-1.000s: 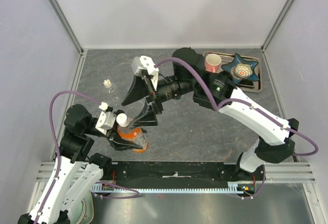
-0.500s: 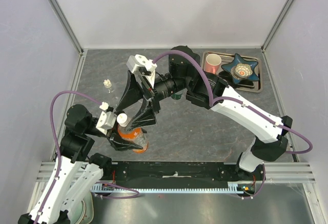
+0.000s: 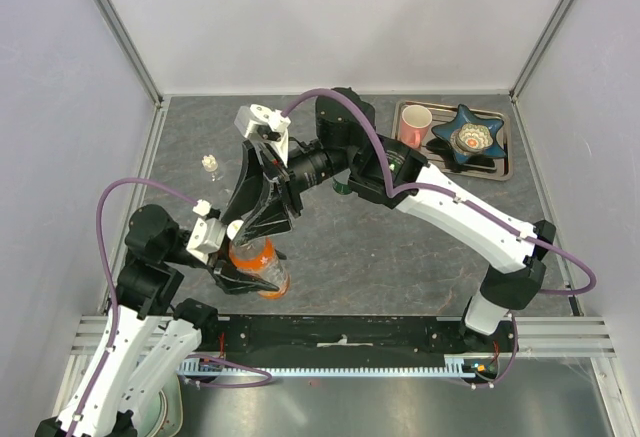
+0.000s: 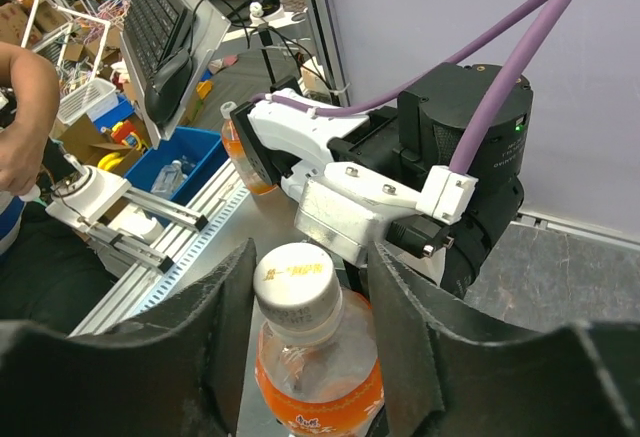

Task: Screw on the bottle caps
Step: Screw the bottle cap onto the plastic bottle.

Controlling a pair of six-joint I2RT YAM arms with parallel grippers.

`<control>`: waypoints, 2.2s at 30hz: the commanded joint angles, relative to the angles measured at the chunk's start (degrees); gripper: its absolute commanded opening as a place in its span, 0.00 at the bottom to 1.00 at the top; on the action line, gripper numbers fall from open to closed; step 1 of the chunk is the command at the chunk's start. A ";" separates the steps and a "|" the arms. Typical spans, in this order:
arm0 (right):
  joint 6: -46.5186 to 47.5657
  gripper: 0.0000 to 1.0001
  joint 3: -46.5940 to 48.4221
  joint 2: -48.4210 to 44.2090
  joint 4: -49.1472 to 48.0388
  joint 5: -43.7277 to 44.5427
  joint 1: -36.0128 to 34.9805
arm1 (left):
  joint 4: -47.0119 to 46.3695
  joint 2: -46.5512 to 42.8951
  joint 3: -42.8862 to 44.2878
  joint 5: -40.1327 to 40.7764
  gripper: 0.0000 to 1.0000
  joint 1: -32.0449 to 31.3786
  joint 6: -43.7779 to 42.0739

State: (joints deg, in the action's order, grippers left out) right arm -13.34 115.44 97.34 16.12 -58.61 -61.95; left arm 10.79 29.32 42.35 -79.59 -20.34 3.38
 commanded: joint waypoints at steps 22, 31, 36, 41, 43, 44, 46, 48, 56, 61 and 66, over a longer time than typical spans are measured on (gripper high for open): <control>0.51 0.26 -9.35 -6.10 -5.40 1.03 0.34 | -2.25 -0.67 3.18 11.20 0.02 0.21 4.88; 2.44 0.14 -16.20 -9.36 -5.05 10.69 0.34 | -9.55 -0.58 4.23 17.19 0.02 0.39 13.14; 1.22 0.10 -21.91 -10.76 -8.55 15.88 0.17 | -12.63 -0.58 4.85 19.73 0.02 0.65 17.36; -1.86 0.09 -28.16 -12.35 -13.83 18.01 -0.01 | -13.34 -0.41 5.64 21.23 0.02 0.74 17.81; -2.82 0.09 -28.16 -12.00 -13.83 17.39 -0.01 | -13.07 -0.41 5.73 20.62 0.02 0.83 17.11; -3.79 0.09 -28.08 -12.00 -13.83 16.08 -0.10 | -12.98 -0.41 5.82 19.83 0.02 0.74 16.49; -4.49 0.10 -27.72 -11.56 -13.57 14.85 -0.10 | -12.11 -0.58 5.99 19.83 0.02 0.83 15.35; -5.63 0.10 -27.02 -11.12 -12.26 13.10 -0.01 | -9.66 -0.84 6.25 19.56 0.02 0.74 11.84; -7.22 0.11 -28.86 -12.52 -8.57 10.80 -1.06 | 2.39 -0.93 9.50 23.15 0.02 0.83 -6.42; -8.28 0.11 -30.01 -14.19 -8.39 10.44 -2.56 | 6.35 -0.67 9.42 25.62 0.02 0.74 -11.90; -7.67 0.11 -30.89 -14.89 -6.46 12.02 -4.14 | 6.44 -0.93 8.63 26.77 0.02 0.74 -12.61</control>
State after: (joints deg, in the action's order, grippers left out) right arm -18.26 88.36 82.24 -6.31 -39.07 -62.46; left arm 24.84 28.95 46.57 -59.46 -20.38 -7.25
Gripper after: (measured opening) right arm 0.398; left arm 0.601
